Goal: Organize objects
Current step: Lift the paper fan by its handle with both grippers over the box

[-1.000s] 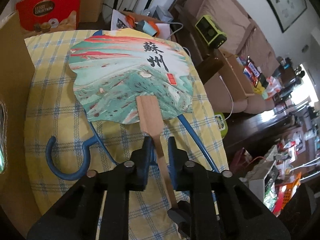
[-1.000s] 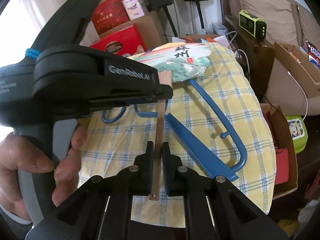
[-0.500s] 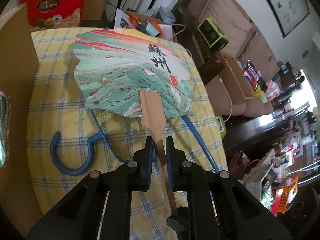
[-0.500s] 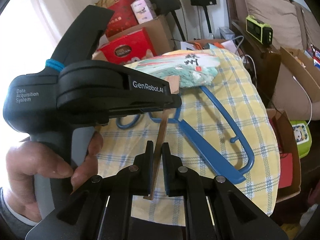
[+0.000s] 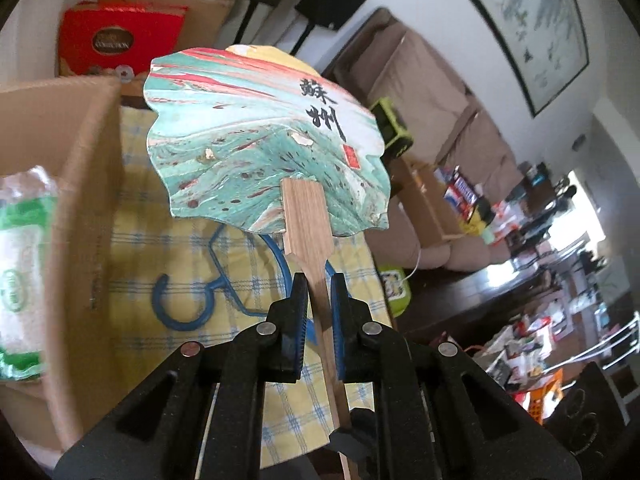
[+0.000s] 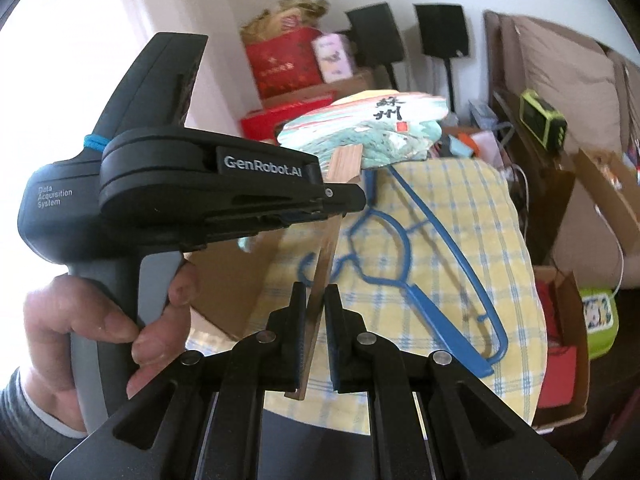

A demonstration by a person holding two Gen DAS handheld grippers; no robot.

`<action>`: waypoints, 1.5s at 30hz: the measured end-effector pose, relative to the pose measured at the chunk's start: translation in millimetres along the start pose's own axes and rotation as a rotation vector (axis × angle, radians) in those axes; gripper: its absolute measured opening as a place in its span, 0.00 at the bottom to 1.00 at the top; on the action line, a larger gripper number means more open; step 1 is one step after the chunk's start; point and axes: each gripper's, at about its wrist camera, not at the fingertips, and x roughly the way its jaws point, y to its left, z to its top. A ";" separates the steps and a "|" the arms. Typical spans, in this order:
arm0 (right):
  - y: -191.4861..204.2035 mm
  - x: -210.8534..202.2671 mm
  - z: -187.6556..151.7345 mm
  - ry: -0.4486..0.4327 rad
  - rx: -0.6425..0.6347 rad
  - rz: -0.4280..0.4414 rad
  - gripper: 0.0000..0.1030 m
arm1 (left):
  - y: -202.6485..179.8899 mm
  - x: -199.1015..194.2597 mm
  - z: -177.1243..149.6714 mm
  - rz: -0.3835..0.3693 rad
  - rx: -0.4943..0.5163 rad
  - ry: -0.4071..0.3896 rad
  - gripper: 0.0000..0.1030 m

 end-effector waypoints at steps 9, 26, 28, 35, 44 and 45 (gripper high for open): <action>59.6 5.4 14.3 -0.002 -0.152 0.000 0.07 | 43.4 -66.5 5.5 -0.024 -0.091 -0.129 0.10; 152.7 67.3 24.0 0.118 -0.366 0.087 0.07 | 155.0 -126.6 -7.8 0.011 -0.316 -0.278 0.10; 159.5 74.2 25.3 0.138 -0.379 0.110 0.07 | 171.7 -132.6 -13.6 0.021 -0.348 -0.290 0.10; 181.7 95.5 29.2 0.199 -0.462 0.160 0.07 | 196.4 -141.7 -23.6 0.073 -0.419 -0.333 0.10; 185.8 120.2 38.9 0.268 -0.457 0.259 0.08 | 215.5 -139.3 -32.8 0.135 -0.503 -0.365 0.12; 187.9 120.9 38.6 0.267 -0.471 0.256 0.08 | 216.5 -138.7 -34.7 0.138 -0.511 -0.370 0.12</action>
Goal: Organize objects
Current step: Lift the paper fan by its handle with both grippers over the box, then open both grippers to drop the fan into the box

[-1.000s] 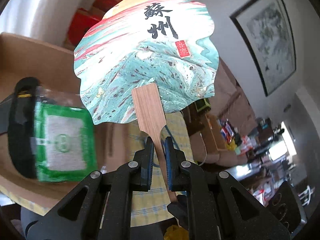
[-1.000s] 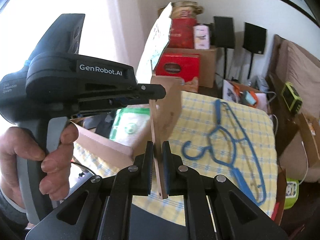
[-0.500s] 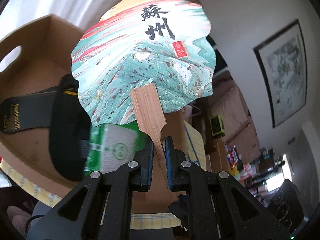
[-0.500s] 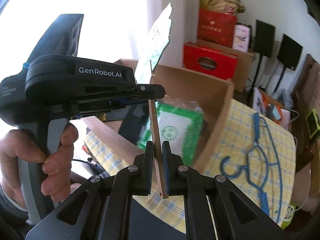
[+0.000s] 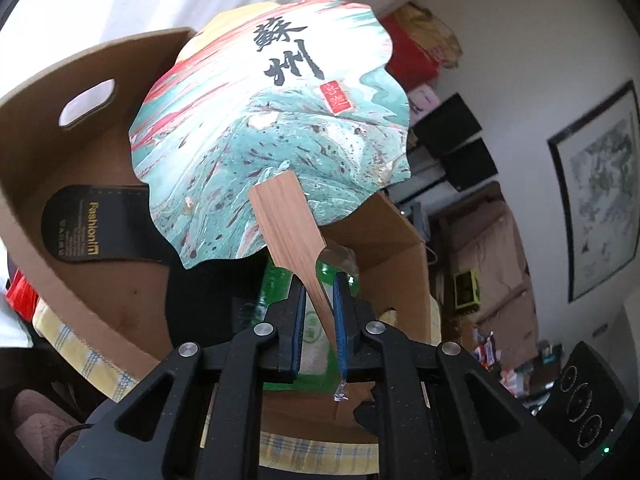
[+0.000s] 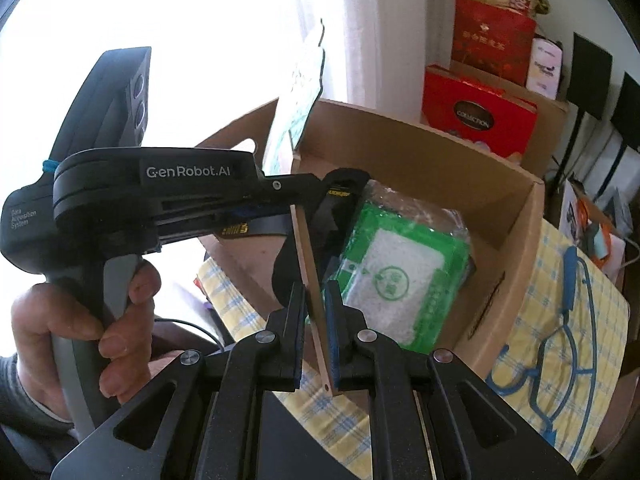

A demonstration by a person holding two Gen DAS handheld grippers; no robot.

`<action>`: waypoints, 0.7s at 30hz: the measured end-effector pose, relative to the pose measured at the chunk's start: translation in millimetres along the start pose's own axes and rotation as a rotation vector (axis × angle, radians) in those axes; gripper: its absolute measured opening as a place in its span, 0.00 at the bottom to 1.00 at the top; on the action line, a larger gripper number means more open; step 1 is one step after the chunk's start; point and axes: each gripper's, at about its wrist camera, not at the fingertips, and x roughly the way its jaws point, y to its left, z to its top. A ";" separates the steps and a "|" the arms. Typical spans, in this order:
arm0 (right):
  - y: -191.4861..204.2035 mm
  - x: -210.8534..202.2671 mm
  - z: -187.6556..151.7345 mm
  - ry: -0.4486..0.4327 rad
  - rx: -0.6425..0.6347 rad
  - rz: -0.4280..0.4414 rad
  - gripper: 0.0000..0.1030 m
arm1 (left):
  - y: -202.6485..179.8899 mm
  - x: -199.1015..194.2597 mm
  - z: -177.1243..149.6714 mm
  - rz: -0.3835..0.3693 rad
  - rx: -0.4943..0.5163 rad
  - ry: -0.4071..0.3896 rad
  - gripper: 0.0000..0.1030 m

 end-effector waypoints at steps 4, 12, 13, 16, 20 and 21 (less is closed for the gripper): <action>-2.2 0.2 1.8 0.006 -0.013 -0.007 0.08 | 1.5 3.8 -4.4 0.019 -0.010 -0.010 0.14; -33.3 3.0 3.0 0.041 0.054 -0.103 0.09 | -10.2 9.1 -5.4 0.026 0.031 0.002 0.28; -37.5 5.9 1.9 0.055 0.061 -0.131 0.09 | -12.6 9.3 -6.1 0.024 0.039 0.005 0.31; -47.4 8.3 -2.1 0.060 0.086 -0.146 0.09 | -11.6 2.6 -5.6 0.016 0.054 0.001 0.37; -56.2 2.6 -7.0 0.035 0.125 -0.160 0.11 | -16.3 -3.6 -5.9 0.026 0.101 -0.007 0.49; -55.6 -0.8 -8.7 0.026 0.128 -0.163 0.11 | -22.4 -1.7 -5.6 0.027 0.112 -0.006 0.50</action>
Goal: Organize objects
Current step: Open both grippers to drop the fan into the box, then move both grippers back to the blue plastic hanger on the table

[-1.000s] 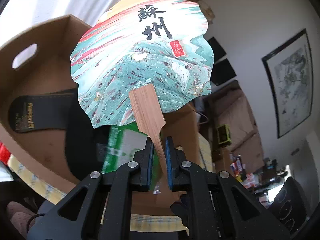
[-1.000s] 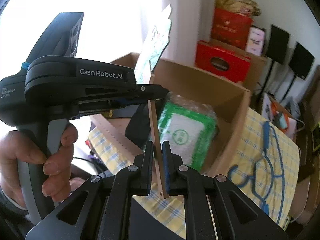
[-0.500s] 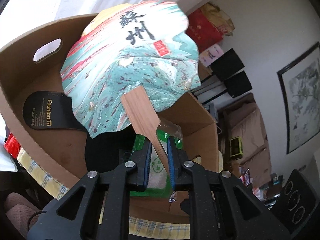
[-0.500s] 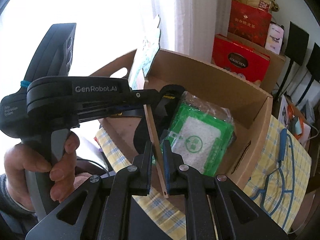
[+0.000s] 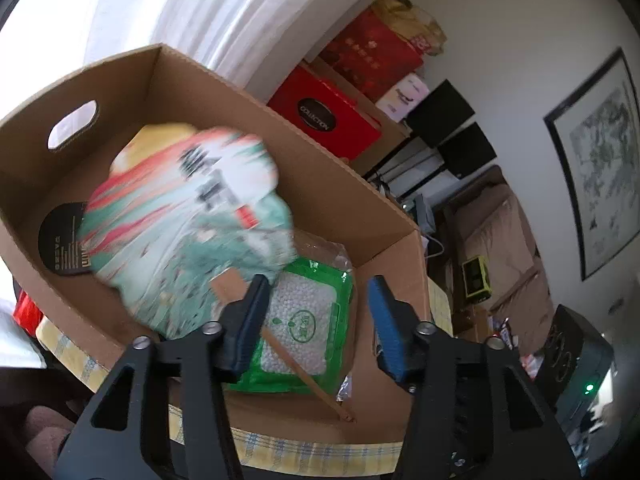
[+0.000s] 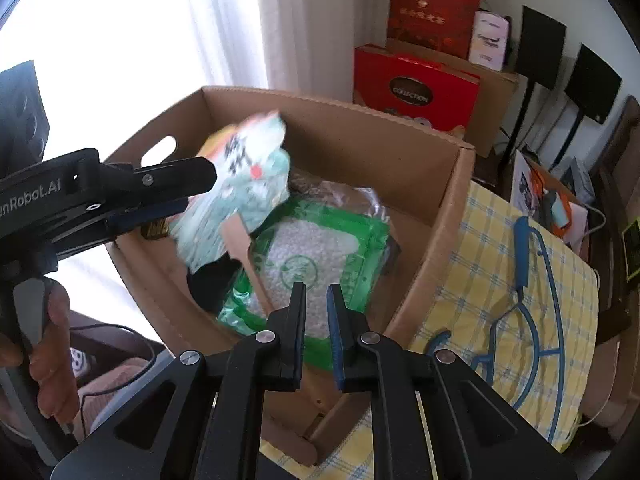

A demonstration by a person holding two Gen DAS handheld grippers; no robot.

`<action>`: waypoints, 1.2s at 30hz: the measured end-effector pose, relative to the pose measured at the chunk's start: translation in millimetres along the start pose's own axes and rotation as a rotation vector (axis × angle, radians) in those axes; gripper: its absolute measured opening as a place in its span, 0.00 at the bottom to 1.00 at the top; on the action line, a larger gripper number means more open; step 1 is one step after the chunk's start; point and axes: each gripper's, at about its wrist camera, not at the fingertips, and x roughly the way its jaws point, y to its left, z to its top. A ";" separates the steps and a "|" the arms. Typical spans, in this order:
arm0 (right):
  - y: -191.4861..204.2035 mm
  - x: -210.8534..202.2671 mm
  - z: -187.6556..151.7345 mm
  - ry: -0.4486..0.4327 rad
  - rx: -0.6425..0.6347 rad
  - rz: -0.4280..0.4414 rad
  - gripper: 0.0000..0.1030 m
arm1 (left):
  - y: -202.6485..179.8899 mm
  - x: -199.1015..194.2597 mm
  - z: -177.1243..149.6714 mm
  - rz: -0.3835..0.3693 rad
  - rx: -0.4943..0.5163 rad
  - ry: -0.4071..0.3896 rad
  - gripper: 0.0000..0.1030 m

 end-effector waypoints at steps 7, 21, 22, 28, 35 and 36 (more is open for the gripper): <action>-2.6 -27.4 -6.9 -0.074 0.032 -0.036 0.12 | -8.4 -2.9 -2.4 0.023 0.059 0.003 0.60; -23.1 -71.6 -23.1 -0.171 0.146 -0.110 0.57 | -60.0 -22.1 -15.8 0.077 0.294 -0.073 0.73; -27.3 -74.8 -24.0 -0.178 0.160 -0.117 0.60 | -63.3 -22.0 -17.4 0.078 0.306 -0.066 0.73; -44.6 -92.0 -32.9 -0.215 0.221 -0.147 0.67 | -76.9 -22.2 -26.2 0.089 0.363 -0.057 0.79; -61.7 -105.6 -45.5 -0.241 0.283 -0.149 0.74 | -98.4 -24.2 -39.7 0.070 0.450 -0.042 0.91; -64.9 -107.7 -48.1 -0.247 0.295 -0.147 0.78 | -102.2 -24.3 -42.2 0.065 0.468 -0.038 0.93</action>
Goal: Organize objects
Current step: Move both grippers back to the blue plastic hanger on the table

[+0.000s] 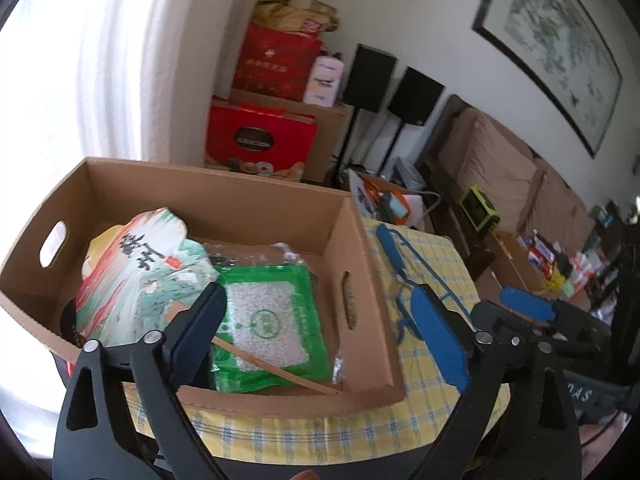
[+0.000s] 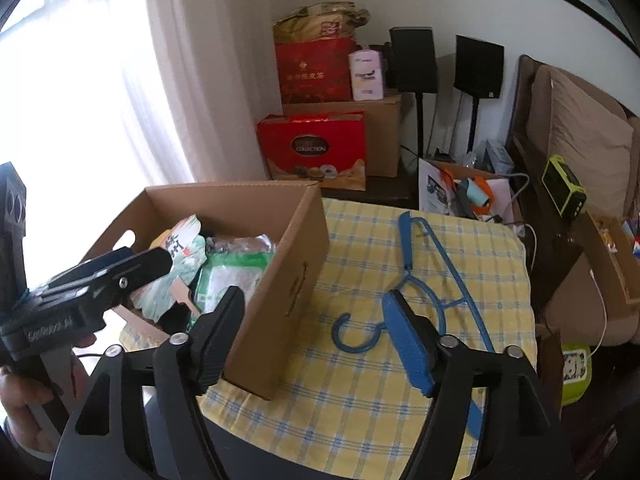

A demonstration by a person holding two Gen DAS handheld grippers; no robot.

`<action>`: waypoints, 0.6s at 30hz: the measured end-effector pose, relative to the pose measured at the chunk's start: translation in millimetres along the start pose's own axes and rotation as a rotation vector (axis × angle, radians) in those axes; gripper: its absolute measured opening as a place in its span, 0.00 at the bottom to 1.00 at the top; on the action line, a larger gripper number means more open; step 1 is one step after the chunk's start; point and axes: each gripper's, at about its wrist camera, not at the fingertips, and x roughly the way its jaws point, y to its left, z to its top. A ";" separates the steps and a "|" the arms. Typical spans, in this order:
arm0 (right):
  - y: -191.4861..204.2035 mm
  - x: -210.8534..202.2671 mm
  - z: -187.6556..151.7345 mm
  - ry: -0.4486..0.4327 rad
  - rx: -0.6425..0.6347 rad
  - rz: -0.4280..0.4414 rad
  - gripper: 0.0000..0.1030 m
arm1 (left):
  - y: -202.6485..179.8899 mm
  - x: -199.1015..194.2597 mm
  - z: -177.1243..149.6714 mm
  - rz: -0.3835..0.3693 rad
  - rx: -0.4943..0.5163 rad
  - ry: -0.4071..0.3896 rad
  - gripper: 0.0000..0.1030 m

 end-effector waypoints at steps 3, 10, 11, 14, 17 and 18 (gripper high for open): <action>-9.5 -3.4 -2.5 -0.004 0.027 -0.010 0.81 | -11.4 -1.8 -1.8 0.001 0.047 -0.006 0.96; -31.1 -14.2 -10.6 -0.014 0.068 -0.046 0.86 | -33.5 0.9 -5.8 0.007 0.123 0.012 0.98; -33.9 -15.2 -11.4 -0.014 0.071 -0.051 0.87 | -36.5 1.5 -6.7 0.001 0.130 0.016 0.98; -42.3 -19.1 -16.1 -0.013 0.080 -0.068 0.89 | -45.2 3.9 -9.1 -0.020 0.147 0.029 0.99; -51.6 -23.3 -21.3 -0.012 0.088 -0.088 0.94 | -55.5 8.0 -12.4 -0.026 0.172 0.046 0.99; -54.4 -24.5 -23.0 -0.012 0.087 -0.093 0.97 | -58.4 9.3 -13.6 -0.029 0.177 0.050 0.99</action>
